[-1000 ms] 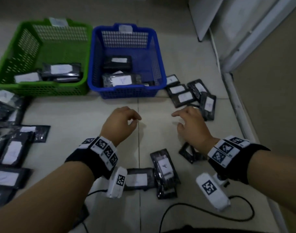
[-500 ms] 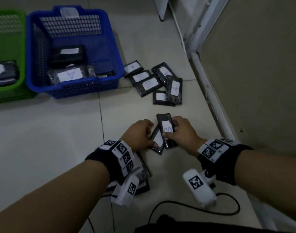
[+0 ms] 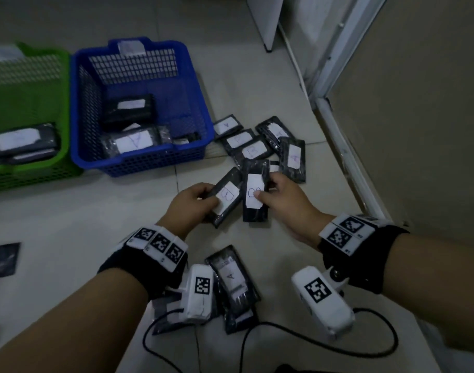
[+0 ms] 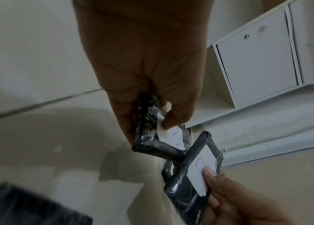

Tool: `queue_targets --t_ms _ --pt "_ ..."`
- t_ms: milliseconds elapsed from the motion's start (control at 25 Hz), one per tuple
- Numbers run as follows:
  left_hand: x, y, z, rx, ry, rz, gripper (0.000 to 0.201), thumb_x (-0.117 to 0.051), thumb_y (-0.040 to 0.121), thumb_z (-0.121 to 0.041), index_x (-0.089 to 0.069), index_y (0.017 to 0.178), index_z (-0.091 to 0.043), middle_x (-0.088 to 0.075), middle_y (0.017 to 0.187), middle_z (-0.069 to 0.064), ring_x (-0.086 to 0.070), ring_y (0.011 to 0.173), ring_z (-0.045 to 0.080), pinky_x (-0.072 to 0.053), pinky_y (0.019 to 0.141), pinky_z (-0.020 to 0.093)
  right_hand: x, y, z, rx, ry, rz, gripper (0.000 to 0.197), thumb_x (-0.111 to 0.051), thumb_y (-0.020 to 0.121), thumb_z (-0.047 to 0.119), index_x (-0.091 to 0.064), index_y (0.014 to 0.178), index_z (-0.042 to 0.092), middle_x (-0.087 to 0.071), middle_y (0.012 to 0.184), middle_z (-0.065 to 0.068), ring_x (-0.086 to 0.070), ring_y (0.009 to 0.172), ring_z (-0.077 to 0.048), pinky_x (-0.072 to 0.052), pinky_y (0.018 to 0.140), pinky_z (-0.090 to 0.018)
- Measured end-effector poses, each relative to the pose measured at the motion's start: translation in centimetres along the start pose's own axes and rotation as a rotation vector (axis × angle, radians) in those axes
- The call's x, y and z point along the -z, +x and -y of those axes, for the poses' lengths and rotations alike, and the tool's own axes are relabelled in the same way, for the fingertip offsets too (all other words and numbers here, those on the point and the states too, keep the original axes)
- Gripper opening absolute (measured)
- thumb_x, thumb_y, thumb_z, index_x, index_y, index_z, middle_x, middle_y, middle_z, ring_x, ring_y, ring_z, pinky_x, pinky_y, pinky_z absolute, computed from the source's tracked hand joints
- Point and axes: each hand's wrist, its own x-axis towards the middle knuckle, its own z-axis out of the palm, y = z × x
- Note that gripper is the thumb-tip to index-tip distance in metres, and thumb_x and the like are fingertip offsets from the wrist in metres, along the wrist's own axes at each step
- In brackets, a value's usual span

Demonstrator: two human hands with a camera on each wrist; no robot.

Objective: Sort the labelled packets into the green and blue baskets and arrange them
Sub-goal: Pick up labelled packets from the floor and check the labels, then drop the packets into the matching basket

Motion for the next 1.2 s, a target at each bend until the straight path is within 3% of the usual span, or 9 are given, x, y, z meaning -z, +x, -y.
queue_targets --t_ms 160,240,360,480,680,840,960,1080,1200 --pt "3.9 -1.1 -0.8 -0.139 -0.126 -0.148 0.033 -0.058 0.075 -0.015 -0.064 0.105 -0.026 -0.068 0.1 0.008 -0.065 0.082 0.028 -0.057 0.078 0.047 -3.8 0.5 3.6 0.03 0.078 0.052 0.017 -0.065 0.084 0.017 -0.064 0.101 0.02 -0.071 0.101 -0.013 -0.068 0.094 -0.031 -0.054 0.085 -0.055" --pt "6.6 -1.4 -1.4 -0.215 -0.201 -0.282 0.038 -0.061 0.08 -0.009 -0.056 0.113 -0.027 -0.067 0.096 0.006 -0.065 0.08 0.023 -0.057 0.073 0.04 -6.4 1.2 6.1 0.045 0.133 0.15 0.017 -0.059 0.09 0.014 -0.06 0.106 0.02 -0.069 0.103 -0.011 -0.068 0.086 -0.031 -0.059 0.069 -0.052" --pt "11.3 -1.5 -1.9 -0.293 -0.265 -0.506 0.03 -0.063 0.083 -0.01 -0.05 0.102 -0.03 -0.062 0.096 0.009 -0.062 0.081 0.023 -0.054 0.073 0.042 -10.9 2.6 9.5 0.073 0.154 0.271 0.022 -0.054 0.094 0.01 -0.054 0.115 0.013 -0.064 0.105 -0.014 -0.063 0.074 -0.027 -0.058 0.051 -0.042" --pt "17.4 -1.8 -2.2 -0.337 -0.231 -0.774 0.018 -0.063 0.084 -0.013 -0.052 0.092 -0.025 -0.06 0.086 0.004 -0.058 0.077 0.018 -0.051 0.078 0.04 -16.8 4.8 12.3 0.152 0.102 0.345 0.031 -0.053 0.089 -0.003 -0.053 0.115 0.014 -0.062 0.104 -0.025 -0.056 0.072 -0.029 -0.053 0.046 -0.032" --pt "26.9 -2.1 -0.8 -0.254 -0.04 -1.153 0.026 -0.064 0.081 -0.019 -0.058 0.106 -0.014 -0.061 0.105 0.002 -0.055 0.091 0.013 -0.04 0.081 0.022 -26.6 7.6 15.4 0.227 -0.093 0.403 0.027 -0.054 0.086 -0.003 -0.062 0.111 0.001 -0.065 0.088 -0.011 -0.056 0.06 -0.027 -0.044 0.052 -0.033" --pt "32.6 -1.4 2.1 -0.133 0.211 -1.102 0.04 -0.068 0.078 -0.026 -0.059 0.114 -0.014 -0.057 0.118 0.012 -0.06 0.1 0.022 -0.044 0.087 0.027 -32.0 9.2 17.4 0.289 -0.256 0.338 0.025 -0.059 0.087 0.004 -0.059 0.112 0.009 -0.062 0.081 -0.008 -0.056 0.051 -0.019 -0.045 0.049 -0.028" --pt "34.0 -1.8 3.3 -0.047 0.504 -0.91 0.047 -0.063 0.085 -0.027 -0.054 0.127 -0.008 -0.047 0.131 0.019 -0.053 0.114 0.031 -0.039 0.099 0.033 -34.3 9.9 17.0 0.298 -0.337 0.342 0.019 -0.057 0.086 0.0 -0.059 0.097 0.015 -0.067 0.097 -0.011 -0.068 0.074 -0.026 -0.057 0.068 -0.035" --pt "34.1 -3.6 4.0 -0.067 0.634 -0.796 0.051 -0.059 0.09 -0.022 -0.046 0.137 -0.007 -0.039 0.14 0.019 -0.04 0.128 0.032 -0.029 0.108 0.033 -35.1 9.3 15.5 0.401 -0.521 0.364 0.028 -0.054 0.086 -0.001 -0.071 0.104 0.011 -0.068 0.117 -0.01 -0.062 0.109 -0.025 -0.049 0.096 -0.032" --pt "32.9 -7.3 5.7 -0.149 0.514 -0.834 0.035 -0.059 0.088 -0.018 -0.059 0.123 -0.015 -0.047 0.127 0.011 -0.05 0.117 0.026 -0.037 0.103 0.03 -33.0 6.4 14.3 0.553 -0.557 0.355 0.033 -0.049 0.088 0.0 -0.071 0.108 0.014 -0.065 0.118 -0.007 -0.059 0.108 -0.018 -0.04 0.088 -0.016"
